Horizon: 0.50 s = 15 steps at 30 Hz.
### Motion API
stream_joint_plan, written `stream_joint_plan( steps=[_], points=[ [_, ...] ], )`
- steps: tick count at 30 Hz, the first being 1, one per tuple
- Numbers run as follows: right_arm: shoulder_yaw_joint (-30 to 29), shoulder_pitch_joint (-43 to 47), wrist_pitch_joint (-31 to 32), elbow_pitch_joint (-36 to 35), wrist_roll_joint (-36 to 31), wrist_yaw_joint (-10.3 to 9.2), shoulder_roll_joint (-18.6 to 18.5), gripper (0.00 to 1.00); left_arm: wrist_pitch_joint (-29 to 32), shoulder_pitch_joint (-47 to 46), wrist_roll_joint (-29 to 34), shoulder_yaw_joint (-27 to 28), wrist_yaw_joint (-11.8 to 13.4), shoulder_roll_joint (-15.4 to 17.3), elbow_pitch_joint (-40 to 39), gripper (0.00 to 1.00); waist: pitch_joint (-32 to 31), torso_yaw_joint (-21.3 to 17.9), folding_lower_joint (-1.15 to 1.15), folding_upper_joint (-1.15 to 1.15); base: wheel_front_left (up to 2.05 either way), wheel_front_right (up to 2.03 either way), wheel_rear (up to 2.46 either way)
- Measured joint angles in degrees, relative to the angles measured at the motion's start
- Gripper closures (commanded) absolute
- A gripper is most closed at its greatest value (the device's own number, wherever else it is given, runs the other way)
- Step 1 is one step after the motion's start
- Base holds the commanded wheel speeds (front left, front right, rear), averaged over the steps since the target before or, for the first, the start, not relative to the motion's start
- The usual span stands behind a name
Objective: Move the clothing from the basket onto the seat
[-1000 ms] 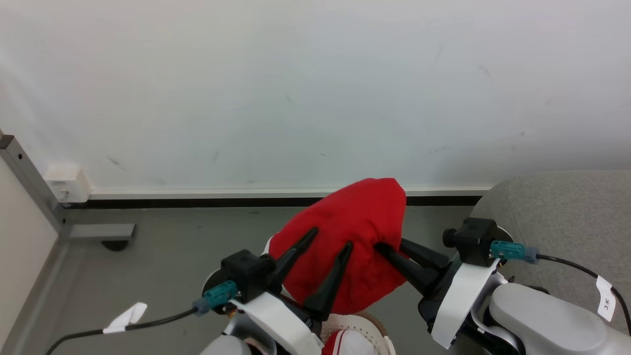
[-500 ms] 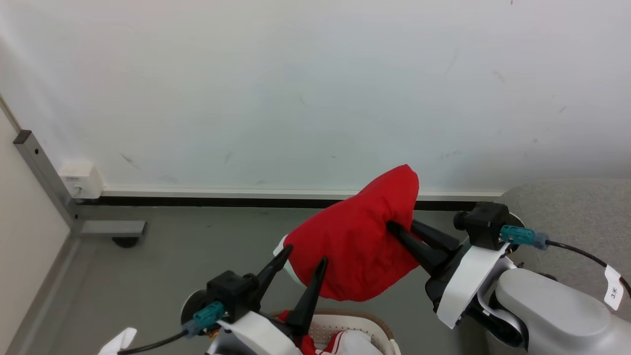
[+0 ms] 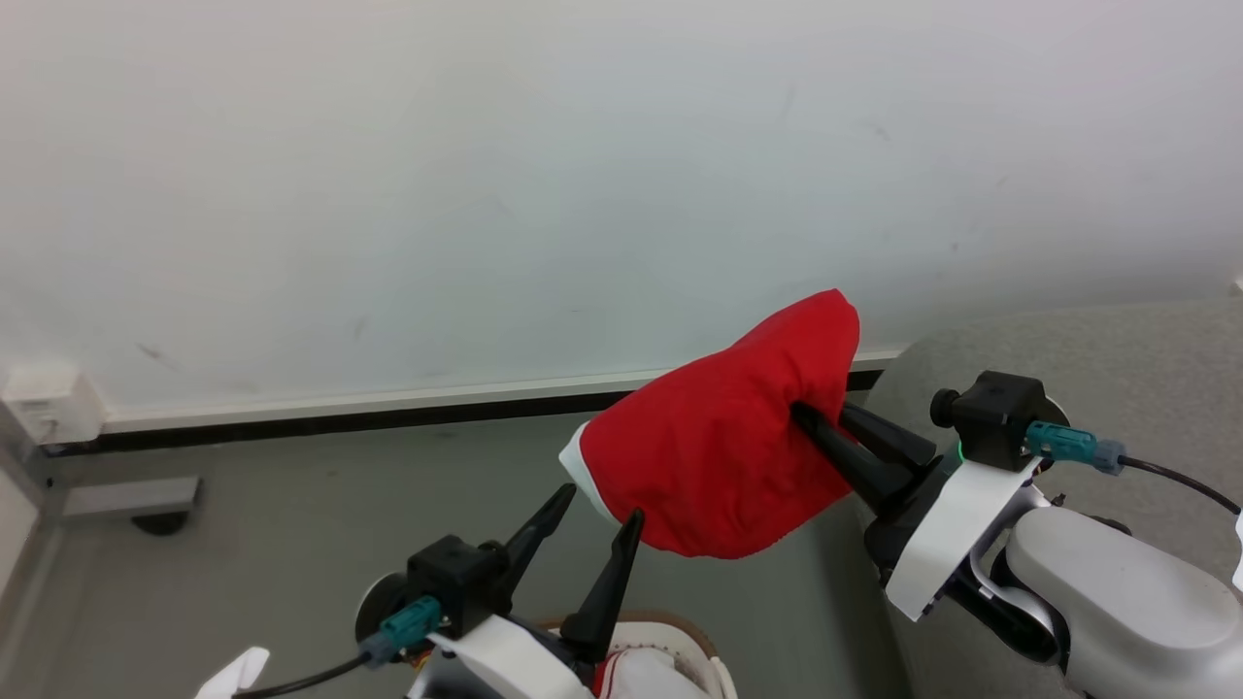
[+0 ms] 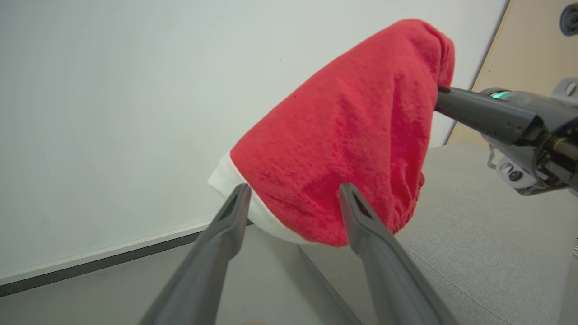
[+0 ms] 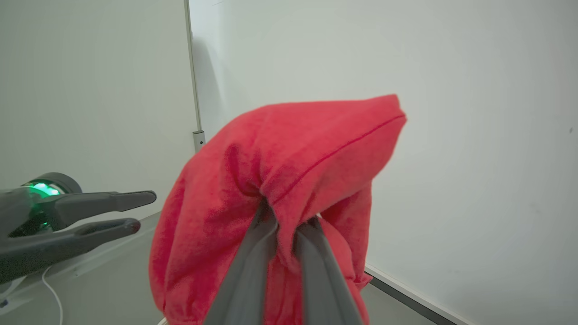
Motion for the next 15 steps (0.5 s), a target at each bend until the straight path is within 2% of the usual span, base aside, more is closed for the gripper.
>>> stream_joint_plan(
  steps=[4,15],
  points=[
    [-0.8,0.1,0.0,-0.7,-0.7,0.00,-1.1,1.00,-0.1,-0.1,0.0,-0.1,0.2,0.0,-0.4,0.00,0.2,-3.2,0.00,0.00,0.00,0.00,0.00],
    [-4.2,1.1,0.0,-3.0,-2.1,0.01,-4.2,1.00,-0.3,-1.1,0.0,-1.2,0.2,-0.6,-1.7,0.00,1.2,-15.7,0.00,0.00,0.00,0.00,0.00]
  ],
)
